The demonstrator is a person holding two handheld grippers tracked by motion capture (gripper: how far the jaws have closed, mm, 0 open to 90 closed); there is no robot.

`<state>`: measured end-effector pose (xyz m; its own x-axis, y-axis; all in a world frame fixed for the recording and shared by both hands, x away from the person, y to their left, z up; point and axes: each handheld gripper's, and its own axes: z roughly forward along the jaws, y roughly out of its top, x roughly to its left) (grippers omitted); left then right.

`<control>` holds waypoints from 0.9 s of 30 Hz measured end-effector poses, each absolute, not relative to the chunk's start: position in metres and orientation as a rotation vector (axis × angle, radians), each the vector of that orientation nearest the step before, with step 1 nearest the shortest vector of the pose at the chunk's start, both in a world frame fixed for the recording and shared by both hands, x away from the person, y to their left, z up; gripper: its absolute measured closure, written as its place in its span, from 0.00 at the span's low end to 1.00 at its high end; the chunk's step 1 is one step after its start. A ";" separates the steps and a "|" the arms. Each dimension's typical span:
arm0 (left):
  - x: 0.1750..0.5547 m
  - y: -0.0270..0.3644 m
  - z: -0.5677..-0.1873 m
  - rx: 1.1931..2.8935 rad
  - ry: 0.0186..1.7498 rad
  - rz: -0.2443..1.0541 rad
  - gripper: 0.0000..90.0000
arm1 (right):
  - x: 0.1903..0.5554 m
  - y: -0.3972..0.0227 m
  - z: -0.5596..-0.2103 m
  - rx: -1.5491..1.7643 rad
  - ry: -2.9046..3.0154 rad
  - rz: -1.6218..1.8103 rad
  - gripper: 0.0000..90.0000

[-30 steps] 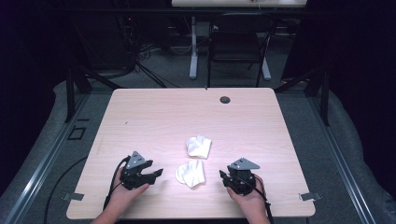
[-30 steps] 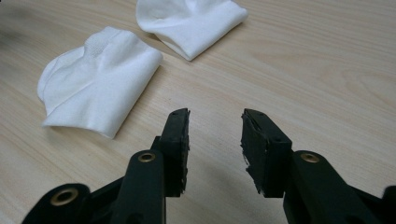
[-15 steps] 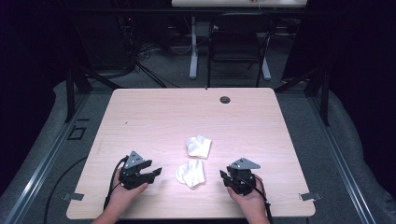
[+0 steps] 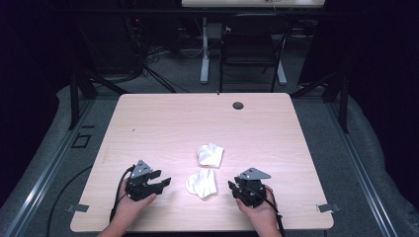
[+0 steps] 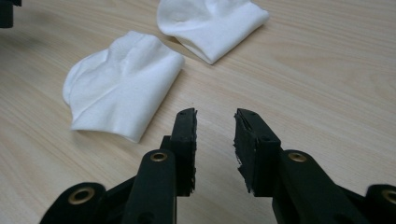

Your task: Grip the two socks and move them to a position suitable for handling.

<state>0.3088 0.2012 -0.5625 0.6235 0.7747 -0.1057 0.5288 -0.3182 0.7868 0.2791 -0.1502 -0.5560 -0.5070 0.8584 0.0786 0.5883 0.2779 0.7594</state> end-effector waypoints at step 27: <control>0.306 0.196 -0.563 2.028 1.008 0.359 0.56 | 0.293 -0.064 -0.557 1.102 2.399 1.105 0.79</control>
